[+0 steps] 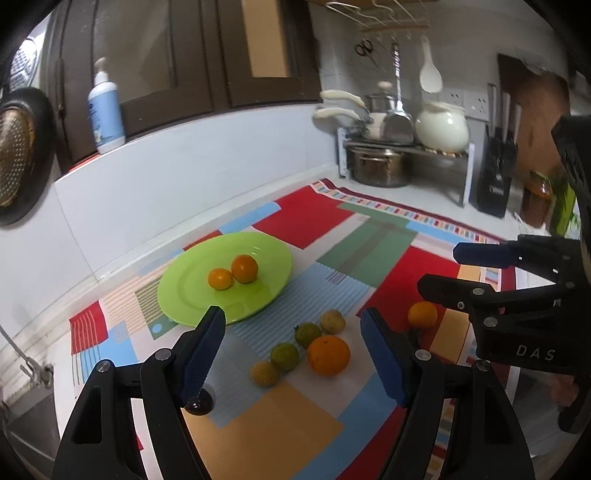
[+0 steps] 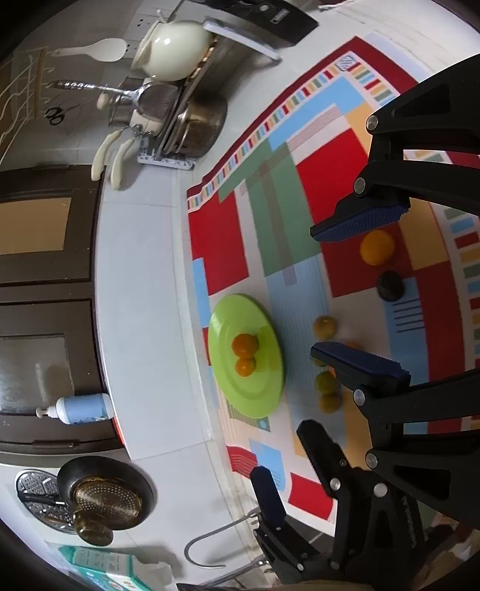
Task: Organize fruits
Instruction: 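Withdraw both grippers from the plate toward the remaining fruit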
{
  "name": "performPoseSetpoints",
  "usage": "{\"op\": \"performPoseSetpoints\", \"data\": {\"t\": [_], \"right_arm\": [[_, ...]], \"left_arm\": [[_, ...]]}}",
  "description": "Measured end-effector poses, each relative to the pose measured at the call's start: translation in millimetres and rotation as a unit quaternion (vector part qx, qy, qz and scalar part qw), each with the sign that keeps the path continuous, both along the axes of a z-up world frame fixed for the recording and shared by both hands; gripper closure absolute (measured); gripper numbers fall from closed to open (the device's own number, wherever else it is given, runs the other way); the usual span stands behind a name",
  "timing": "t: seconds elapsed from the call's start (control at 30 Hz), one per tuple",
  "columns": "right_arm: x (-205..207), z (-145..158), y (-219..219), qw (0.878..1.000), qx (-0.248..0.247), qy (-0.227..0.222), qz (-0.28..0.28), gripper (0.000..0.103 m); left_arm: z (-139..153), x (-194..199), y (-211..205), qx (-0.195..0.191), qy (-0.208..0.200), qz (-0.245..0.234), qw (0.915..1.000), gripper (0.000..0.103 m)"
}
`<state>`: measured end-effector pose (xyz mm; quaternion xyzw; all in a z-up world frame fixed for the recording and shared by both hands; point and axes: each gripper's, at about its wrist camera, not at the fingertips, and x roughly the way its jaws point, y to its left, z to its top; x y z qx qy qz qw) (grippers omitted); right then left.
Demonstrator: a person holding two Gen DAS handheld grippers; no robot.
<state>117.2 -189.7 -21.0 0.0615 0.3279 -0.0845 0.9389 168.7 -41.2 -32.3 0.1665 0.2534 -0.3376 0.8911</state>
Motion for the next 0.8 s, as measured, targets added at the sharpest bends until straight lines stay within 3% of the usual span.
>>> {"op": "performPoseSetpoints", "data": {"t": [0.27,0.5,0.8], "right_arm": [[-5,-27,3,0.999,0.016,0.027,-0.015,0.046],[-2,-50,2,0.998,0.037,0.054,-0.024,0.048],[7,-73,-3,0.994,0.064,0.081,-0.025,0.061]], "left_arm": [[-28,4,-11,0.029,0.015,-0.043,0.9986,0.029],[-50,14,-21,0.043,0.049,-0.069,0.9955,0.038],[-67,24,-29,0.051,0.089,-0.082,0.9913,0.046]]}}
